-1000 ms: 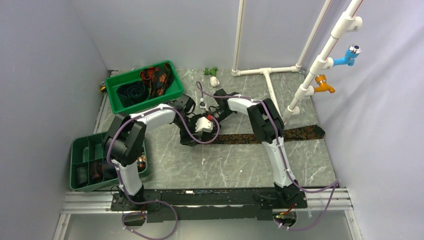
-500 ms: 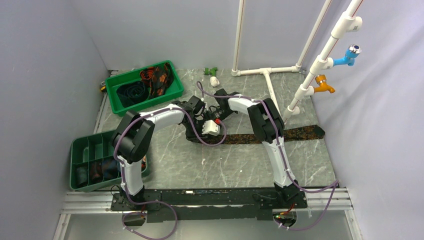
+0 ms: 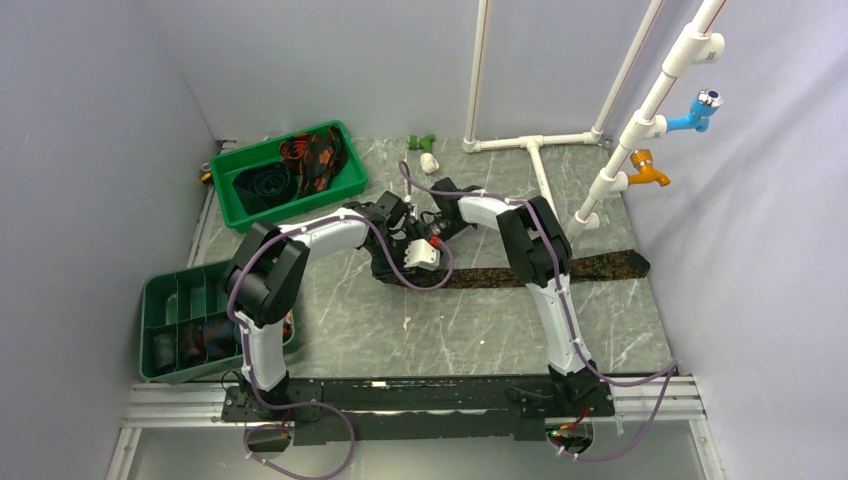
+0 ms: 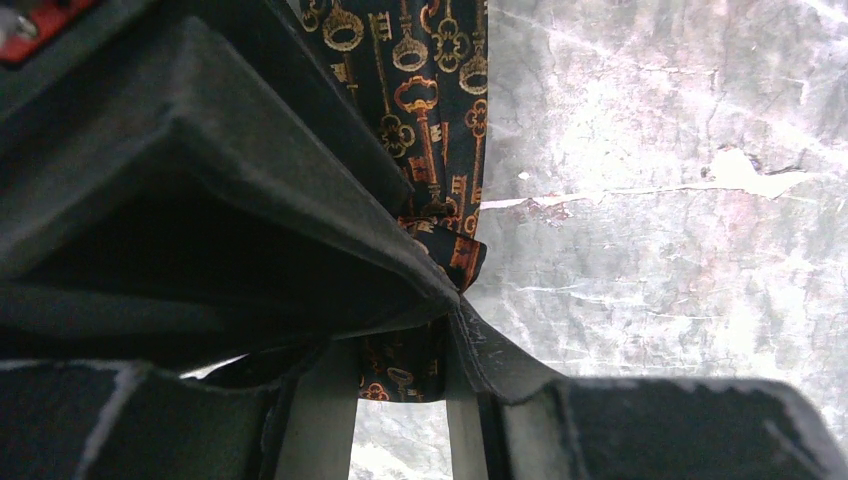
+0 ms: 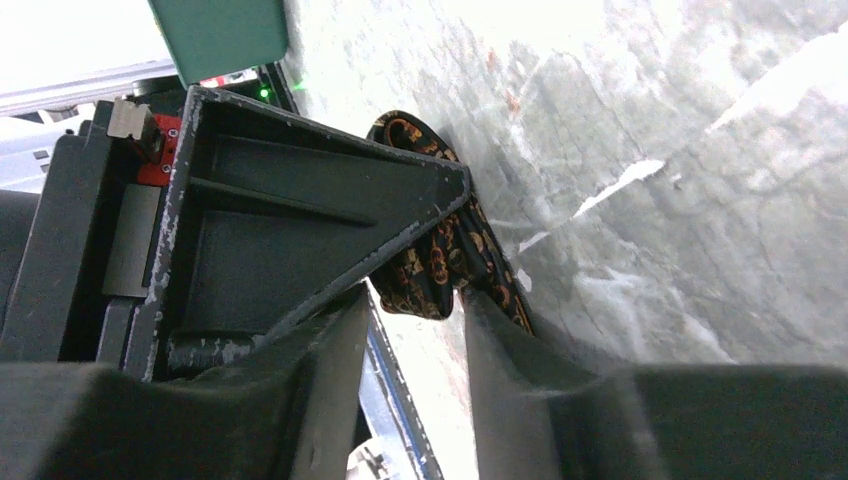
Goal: Roll the ties
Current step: Roll the tie at the center of the board.
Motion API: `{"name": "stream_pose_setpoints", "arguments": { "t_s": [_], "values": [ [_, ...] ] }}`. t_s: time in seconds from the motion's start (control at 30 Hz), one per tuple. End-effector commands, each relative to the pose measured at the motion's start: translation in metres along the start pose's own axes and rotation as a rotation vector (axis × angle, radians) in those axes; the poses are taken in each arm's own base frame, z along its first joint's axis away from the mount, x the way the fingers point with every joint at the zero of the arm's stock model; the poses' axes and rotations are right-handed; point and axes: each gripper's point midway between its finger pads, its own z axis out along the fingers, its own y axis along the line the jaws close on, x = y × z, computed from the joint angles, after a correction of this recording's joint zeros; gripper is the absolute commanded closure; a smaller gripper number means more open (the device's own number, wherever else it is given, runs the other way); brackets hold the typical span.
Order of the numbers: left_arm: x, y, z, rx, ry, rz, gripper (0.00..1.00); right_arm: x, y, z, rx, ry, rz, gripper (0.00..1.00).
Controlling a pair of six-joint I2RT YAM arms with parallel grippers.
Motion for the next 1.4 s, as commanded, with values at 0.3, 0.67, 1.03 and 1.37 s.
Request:
{"name": "stream_pose_setpoints", "arguments": {
  "t_s": [0.3, 0.67, 1.03, 1.37],
  "values": [
    [0.002, -0.03, -0.004, 0.076, -0.004, -0.088, 0.54, 0.003, 0.008, 0.007, 0.019, 0.039, -0.099, 1.0],
    [0.02, -0.024, -0.019, -0.033, -0.103, -0.009, 0.26, 0.018, -0.03, 0.008, 0.152, 0.101, -0.121, 1.0],
    [-0.008, -0.003, -0.023, -0.085, -0.12, 0.005, 0.19, 0.002, 0.004, 0.003, 0.061, 0.054, -0.161, 1.0],
    [-0.02, -0.001, -0.011, -0.036, -0.095, 0.003, 0.22, 0.008, 0.006, 0.001, 0.037, 0.076, -0.166, 1.0]
  ]
}}
